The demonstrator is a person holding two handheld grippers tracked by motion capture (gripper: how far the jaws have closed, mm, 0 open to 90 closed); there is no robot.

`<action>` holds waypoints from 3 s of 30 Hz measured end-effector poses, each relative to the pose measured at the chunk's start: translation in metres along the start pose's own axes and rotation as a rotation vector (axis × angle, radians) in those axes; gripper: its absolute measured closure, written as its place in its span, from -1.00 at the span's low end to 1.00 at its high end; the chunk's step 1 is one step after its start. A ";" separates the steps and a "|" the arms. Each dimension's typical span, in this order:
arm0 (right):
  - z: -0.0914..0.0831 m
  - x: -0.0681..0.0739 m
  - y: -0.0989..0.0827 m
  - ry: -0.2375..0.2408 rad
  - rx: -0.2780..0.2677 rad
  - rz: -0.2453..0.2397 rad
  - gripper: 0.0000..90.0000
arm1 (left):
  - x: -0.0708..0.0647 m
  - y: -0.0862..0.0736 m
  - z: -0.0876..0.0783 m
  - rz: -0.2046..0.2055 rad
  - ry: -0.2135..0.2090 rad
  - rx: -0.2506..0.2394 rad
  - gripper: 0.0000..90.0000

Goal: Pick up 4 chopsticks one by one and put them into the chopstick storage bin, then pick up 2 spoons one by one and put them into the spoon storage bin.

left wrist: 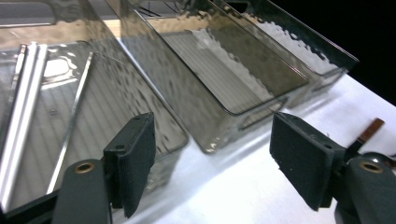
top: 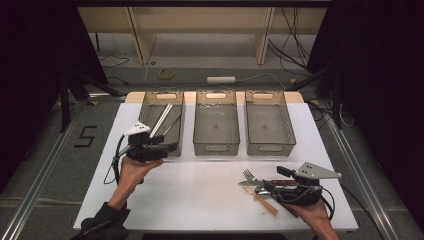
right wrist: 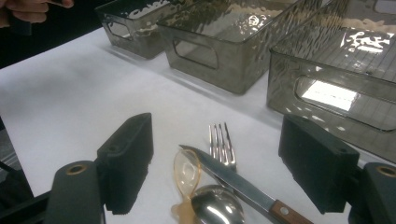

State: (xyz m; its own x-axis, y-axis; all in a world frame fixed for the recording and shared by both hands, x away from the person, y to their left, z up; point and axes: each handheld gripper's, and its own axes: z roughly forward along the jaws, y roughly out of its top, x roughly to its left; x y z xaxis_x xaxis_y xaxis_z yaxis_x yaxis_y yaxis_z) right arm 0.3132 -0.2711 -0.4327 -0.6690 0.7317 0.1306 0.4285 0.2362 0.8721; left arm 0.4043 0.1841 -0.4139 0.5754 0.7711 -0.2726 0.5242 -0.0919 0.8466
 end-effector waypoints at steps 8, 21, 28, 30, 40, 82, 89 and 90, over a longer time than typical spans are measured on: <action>-0.001 -0.010 -0.001 -0.020 0.050 -0.023 -0.39 | -0.013 -0.009 -0.005 0.019 -0.042 -0.004 -0.36; 0.001 -0.020 -0.009 -0.010 0.226 -0.051 -0.29 | -0.023 -0.019 -0.013 0.037 -0.069 0.000 -0.40; 0.006 -0.013 -0.009 -0.006 0.285 -0.075 -0.26 | -0.029 -0.024 -0.016 0.063 -0.073 0.013 -0.41; 0.006 -0.013 -0.010 -0.011 0.307 -0.082 -0.25 | -0.030 -0.026 -0.016 0.069 -0.080 0.020 -0.41; 0.004 -0.017 -0.016 -0.027 0.422 -0.098 -0.15 | -0.032 -0.029 -0.018 0.089 -0.084 0.036 -0.41; 0.003 -0.037 -0.026 -0.050 0.638 -0.157 0.56 | -0.042 -0.039 -0.027 0.101 -0.119 -0.020 -0.44; 0.005 -0.034 -0.025 -0.039 0.645 -0.201 0.72 | -0.042 -0.039 -0.026 0.108 -0.121 -0.015 -0.44; 0.005 -0.033 -0.025 -0.037 0.646 -0.213 0.75 | -0.042 -0.039 -0.026 0.109 -0.121 -0.014 -0.44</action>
State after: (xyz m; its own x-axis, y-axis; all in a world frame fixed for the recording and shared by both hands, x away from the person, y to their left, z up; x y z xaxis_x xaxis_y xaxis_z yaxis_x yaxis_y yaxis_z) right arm 0.3276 -0.2977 -0.4613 -0.7629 0.6454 -0.0392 0.5740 0.7038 0.4185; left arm 0.3432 0.1715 -0.4234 0.7003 0.6754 -0.2312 0.4462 -0.1613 0.8803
